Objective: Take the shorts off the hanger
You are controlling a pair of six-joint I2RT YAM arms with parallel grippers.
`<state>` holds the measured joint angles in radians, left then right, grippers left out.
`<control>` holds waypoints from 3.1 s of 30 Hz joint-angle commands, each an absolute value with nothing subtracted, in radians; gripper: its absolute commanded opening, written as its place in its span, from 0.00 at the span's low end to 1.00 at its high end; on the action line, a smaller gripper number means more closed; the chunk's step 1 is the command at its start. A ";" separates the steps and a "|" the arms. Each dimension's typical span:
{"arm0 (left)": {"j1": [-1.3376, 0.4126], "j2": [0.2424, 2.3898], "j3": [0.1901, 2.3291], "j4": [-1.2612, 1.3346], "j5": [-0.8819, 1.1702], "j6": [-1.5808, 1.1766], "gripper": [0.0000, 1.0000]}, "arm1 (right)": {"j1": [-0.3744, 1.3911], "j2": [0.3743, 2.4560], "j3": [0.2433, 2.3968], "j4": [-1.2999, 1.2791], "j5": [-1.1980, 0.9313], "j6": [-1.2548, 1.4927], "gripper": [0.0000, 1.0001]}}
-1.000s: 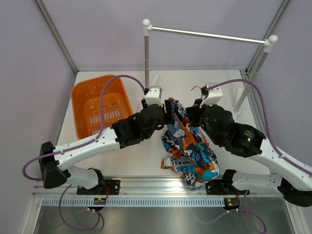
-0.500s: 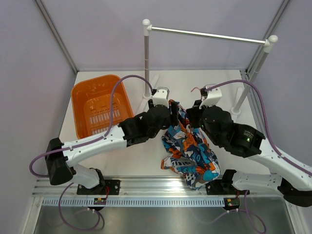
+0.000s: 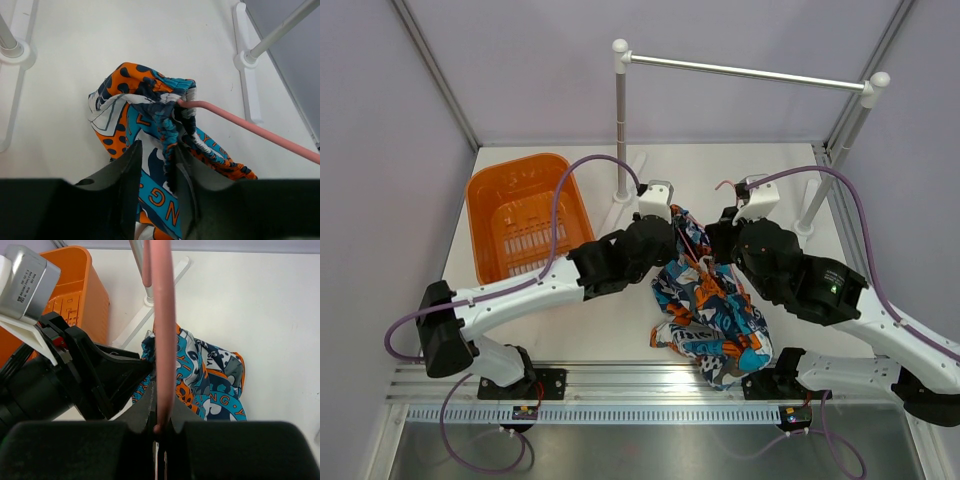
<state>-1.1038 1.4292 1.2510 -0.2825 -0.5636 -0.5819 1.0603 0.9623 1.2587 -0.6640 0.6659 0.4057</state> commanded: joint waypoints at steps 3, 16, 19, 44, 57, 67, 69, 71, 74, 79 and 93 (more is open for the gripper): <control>-1.098 1.451 1.299 -0.256 -0.580 -0.571 0.00 | 1.071 0.940 1.285 -0.657 0.690 0.426 0.00; -0.882 1.546 1.440 -0.319 -0.543 -0.561 0.00 | 1.071 0.851 1.308 -0.724 0.546 0.420 0.00; -0.856 1.583 1.453 -0.308 -0.502 -0.539 0.00 | 1.072 0.819 1.308 -0.719 0.551 0.413 0.00; -1.100 1.405 1.181 -0.068 -0.284 -0.448 0.00 | 1.069 0.888 1.298 -0.528 0.867 0.243 0.00; -1.451 1.263 1.278 -0.264 -0.016 -0.086 0.00 | 0.786 1.075 1.433 -0.423 0.732 0.210 0.00; -1.632 1.272 1.333 -0.446 0.250 -0.006 0.00 | 0.654 1.232 1.601 -0.465 0.608 0.227 0.00; -1.655 1.278 1.347 -0.463 0.233 -0.006 0.00 | 0.634 1.255 1.621 -0.477 0.586 0.230 0.00; -1.674 1.263 1.345 -0.460 0.177 -0.009 0.00 | 0.629 1.272 1.650 -0.486 0.592 0.224 0.00; -1.674 1.203 1.325 -0.420 0.127 -0.006 0.00 | 0.606 1.299 1.704 -0.511 0.598 0.207 0.00; -1.674 1.103 1.350 -0.422 0.052 0.023 0.00 | 0.508 1.371 1.845 -0.584 0.563 0.201 0.00; -1.406 1.098 1.765 -0.330 -0.888 0.294 0.00 | 0.486 1.221 1.720 -0.638 0.489 0.256 0.00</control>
<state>-1.5085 1.0901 1.6432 -0.4393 -0.6937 0.1711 0.4885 1.2804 1.7477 -0.6365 0.5297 0.2348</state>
